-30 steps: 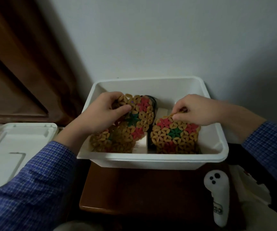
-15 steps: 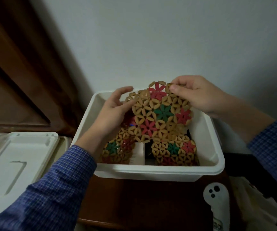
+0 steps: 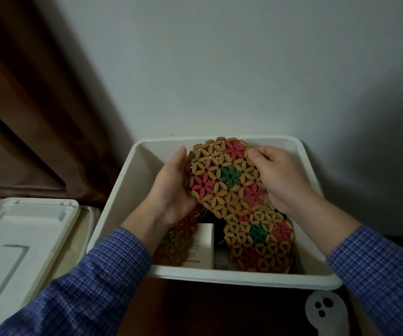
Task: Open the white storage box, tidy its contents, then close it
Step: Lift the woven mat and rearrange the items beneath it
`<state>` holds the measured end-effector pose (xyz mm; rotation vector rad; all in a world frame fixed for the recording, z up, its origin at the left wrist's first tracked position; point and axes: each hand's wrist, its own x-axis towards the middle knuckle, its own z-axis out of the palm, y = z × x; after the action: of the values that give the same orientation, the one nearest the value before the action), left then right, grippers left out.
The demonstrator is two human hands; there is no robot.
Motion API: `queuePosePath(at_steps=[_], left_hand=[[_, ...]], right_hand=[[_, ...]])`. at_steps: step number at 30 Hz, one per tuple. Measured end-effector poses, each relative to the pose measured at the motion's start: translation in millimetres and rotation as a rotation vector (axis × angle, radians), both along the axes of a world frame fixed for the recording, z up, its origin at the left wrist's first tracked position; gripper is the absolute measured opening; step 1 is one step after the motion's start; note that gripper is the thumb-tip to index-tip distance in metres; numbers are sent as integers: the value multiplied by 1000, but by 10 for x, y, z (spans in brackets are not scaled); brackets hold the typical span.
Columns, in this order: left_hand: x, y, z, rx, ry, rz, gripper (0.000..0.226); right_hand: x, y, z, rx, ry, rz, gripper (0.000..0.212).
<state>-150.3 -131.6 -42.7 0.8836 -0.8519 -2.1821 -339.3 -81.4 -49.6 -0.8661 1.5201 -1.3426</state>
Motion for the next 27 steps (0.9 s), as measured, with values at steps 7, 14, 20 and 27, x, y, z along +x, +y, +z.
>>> queuePosePath(at_steps=[7, 14, 20, 27], left_hand=[[-10, 19, -32, 70, 136, -13, 58], [-72, 67, -17, -101, -135, -33, 67], [-13, 99, 1, -284, -274, 102, 30], [351, -14, 55, -233, -147, 88, 26]], right_hand=[[53, -1, -62, -56, -43, -76, 20], [38, -48, -157, -65, 58, -158, 28], [-9, 1, -79, -21, 15, 36, 33], [-300, 108, 82, 315, 658, 405, 12]])
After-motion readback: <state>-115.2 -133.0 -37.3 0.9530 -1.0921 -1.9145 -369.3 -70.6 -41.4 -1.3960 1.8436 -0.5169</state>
